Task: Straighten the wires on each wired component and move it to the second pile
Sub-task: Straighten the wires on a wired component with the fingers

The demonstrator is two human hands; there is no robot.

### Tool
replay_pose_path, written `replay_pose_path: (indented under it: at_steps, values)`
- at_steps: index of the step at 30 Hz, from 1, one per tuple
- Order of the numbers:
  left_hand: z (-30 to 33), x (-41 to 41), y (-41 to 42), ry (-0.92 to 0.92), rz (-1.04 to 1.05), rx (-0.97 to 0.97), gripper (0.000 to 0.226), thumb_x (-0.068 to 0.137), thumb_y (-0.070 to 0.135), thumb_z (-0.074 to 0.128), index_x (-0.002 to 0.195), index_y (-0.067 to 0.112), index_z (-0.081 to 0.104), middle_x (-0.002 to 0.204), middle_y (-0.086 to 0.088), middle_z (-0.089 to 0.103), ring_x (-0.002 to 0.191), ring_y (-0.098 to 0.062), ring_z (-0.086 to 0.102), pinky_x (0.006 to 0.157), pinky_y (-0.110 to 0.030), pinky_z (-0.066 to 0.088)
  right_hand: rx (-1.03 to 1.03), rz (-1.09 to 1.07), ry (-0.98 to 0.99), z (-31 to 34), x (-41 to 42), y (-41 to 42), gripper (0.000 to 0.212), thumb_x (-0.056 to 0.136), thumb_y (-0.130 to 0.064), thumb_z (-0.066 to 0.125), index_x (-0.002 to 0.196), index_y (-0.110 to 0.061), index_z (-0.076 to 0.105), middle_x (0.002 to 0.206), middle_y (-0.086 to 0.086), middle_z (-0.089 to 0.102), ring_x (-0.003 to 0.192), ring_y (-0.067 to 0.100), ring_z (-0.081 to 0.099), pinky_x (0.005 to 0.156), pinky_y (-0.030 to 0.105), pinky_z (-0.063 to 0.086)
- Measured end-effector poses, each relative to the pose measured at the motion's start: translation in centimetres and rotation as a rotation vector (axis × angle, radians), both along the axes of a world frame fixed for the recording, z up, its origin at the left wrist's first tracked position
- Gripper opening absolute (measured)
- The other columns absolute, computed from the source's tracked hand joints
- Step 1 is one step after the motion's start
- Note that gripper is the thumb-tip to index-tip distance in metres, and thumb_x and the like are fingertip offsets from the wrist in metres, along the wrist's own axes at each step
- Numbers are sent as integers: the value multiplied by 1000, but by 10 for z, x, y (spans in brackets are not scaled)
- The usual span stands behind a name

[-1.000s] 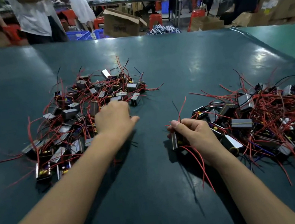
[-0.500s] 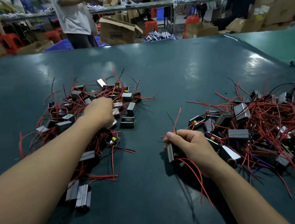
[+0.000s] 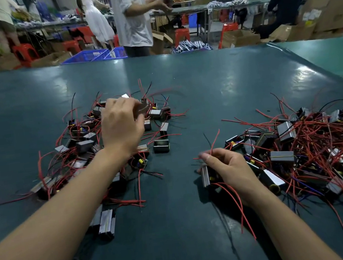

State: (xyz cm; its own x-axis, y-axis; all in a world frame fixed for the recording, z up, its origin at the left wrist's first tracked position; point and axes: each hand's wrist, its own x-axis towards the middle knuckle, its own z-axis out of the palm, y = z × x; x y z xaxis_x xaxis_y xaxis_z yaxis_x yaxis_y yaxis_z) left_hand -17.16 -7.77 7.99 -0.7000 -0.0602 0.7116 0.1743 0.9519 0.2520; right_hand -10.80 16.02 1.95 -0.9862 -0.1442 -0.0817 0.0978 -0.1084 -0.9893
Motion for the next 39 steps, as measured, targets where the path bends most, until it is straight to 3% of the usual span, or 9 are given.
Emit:
replay_pose_path:
  at_steps: [4,10,16,22,25,28,31,34,39]
  values:
    - [-16,44,33,311,-382,31,16,82,2,73,97,8,74,107,-10,66,96,-31,59,89,-30,43,-76,-12,-28,6,-2,1,16,95,-17,58,98,-1,61,67,16,70,56,24,67,45,23,50]
    - [-75,93,78,11,-704,287,26,74,-15,73,95,0,74,108,-17,60,102,-24,63,86,-37,54,-133,29,-3,-2,2,4,15,86,-26,66,85,-13,73,82,12,71,70,22,64,65,31,52]
    - [-73,103,77,-107,-733,336,44,61,-19,48,91,3,72,101,-9,64,100,-18,63,91,-29,51,-16,51,128,-7,0,4,5,88,-10,65,88,-9,70,78,4,72,67,12,63,66,24,52]
    - [-72,101,74,-216,-578,699,18,76,-3,55,86,6,66,92,-3,69,95,-11,68,86,-37,56,69,125,140,-10,0,4,14,86,7,64,90,-4,71,84,11,74,74,12,67,72,20,53]
    - [-64,103,68,-198,-586,445,40,60,-9,45,89,9,66,97,-3,61,96,-17,59,82,-31,50,62,62,117,-11,-1,3,14,91,3,59,88,-6,70,73,5,73,68,11,67,68,19,54]
    - [-62,113,64,-233,-784,101,51,55,-2,41,95,13,70,112,0,63,111,-23,52,98,-36,42,-32,-8,39,-8,-2,3,12,94,-6,59,86,-8,69,69,6,70,60,13,64,57,26,53]
    - [-66,118,67,-328,-849,-125,33,71,10,56,96,23,74,125,10,62,121,-17,51,101,-38,38,-99,-81,34,-5,-5,2,17,99,-18,50,96,-8,62,64,4,68,57,17,63,56,26,53]
    - [-61,115,64,-321,-805,-114,11,79,16,70,86,22,76,104,12,70,105,-17,60,89,-43,43,-135,-81,28,-1,-5,3,26,105,-27,35,101,-11,55,61,2,63,56,21,62,50,30,52]
    - [-65,115,45,-481,-813,-67,42,65,9,52,95,27,75,118,14,62,127,-9,44,105,-33,34,-110,-115,25,-1,-2,6,33,103,-13,31,92,-9,61,63,2,58,55,18,58,44,28,47]
